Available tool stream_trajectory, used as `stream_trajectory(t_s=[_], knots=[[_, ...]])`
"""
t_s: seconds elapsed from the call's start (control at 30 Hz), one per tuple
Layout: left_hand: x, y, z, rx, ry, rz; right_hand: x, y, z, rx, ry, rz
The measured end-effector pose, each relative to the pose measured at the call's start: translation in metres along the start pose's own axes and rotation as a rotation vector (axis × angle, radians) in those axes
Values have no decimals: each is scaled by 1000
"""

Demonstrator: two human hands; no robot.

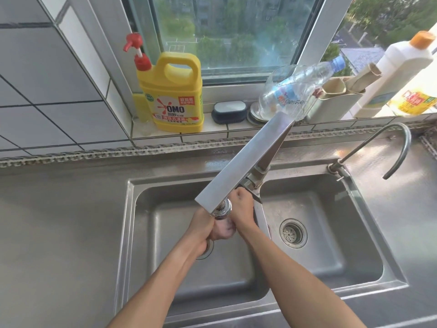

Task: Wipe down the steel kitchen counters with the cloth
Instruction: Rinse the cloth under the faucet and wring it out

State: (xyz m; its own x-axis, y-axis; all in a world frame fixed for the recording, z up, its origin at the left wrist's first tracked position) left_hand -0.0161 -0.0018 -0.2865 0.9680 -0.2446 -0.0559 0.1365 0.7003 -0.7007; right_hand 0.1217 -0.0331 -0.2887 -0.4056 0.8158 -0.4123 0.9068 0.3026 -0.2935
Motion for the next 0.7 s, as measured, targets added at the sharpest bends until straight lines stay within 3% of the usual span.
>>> stream_trajectory(t_s=[0.13,0.23,0.3,0.47,0.7], knots=[[-35,10,-10,17,31,101,3,3,25,265,210,-142],[-52,14,-20,111,217,158,5,-4,32,345,312,-338],[-56,14,-20,131,197,154,9,-11,32,366,339,-480],[-38,8,-14,125,228,-165,16,-33,30,373,261,-719],[-45,8,-18,58,202,-298,18,-43,18,503,329,-791]])
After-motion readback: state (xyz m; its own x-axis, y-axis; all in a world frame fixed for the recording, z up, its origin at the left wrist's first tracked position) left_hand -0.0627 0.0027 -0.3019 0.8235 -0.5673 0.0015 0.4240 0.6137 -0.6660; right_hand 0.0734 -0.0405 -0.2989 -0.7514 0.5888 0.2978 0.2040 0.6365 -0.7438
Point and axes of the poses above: each hand's wrist, its own y-axis towards the middle knuckle, its own x-axis out of the palm, z = x × y, the point moved 6 cm from there along y, towards the middle knuckle, and after that the axes turned 15 degrees about z, right-handed, at the moved point
